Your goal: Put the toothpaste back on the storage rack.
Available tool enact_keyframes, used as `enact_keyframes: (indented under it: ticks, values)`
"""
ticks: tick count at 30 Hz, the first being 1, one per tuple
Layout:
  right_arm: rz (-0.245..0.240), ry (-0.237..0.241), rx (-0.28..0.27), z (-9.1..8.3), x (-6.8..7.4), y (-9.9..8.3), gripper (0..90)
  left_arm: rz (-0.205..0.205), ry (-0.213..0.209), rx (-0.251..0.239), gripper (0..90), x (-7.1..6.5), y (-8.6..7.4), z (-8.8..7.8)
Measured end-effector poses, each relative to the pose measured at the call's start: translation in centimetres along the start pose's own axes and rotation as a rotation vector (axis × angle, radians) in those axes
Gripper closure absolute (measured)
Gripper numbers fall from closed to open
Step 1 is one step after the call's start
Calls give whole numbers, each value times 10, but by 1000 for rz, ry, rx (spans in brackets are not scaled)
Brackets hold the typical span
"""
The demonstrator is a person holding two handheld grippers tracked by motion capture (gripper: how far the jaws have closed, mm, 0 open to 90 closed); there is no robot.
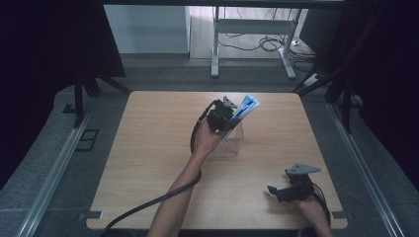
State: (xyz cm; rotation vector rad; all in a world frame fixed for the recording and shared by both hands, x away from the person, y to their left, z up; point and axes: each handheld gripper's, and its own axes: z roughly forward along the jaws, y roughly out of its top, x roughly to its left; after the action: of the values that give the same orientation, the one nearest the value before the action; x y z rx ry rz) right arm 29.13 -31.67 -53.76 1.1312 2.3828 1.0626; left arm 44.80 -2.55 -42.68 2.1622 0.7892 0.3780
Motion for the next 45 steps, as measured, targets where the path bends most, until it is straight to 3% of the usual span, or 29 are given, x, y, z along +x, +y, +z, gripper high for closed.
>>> enact_keyframes:
  ticks: [31, 45]
  values:
    - [-6, -1, 13, 2, 1, 0, 2, 39, -27, 37, 707, -6, -12, -4]
    - [-6, 1, 19, 3, 2, -1, 4, 46, -29, 99, 708, -6, -29, -1]
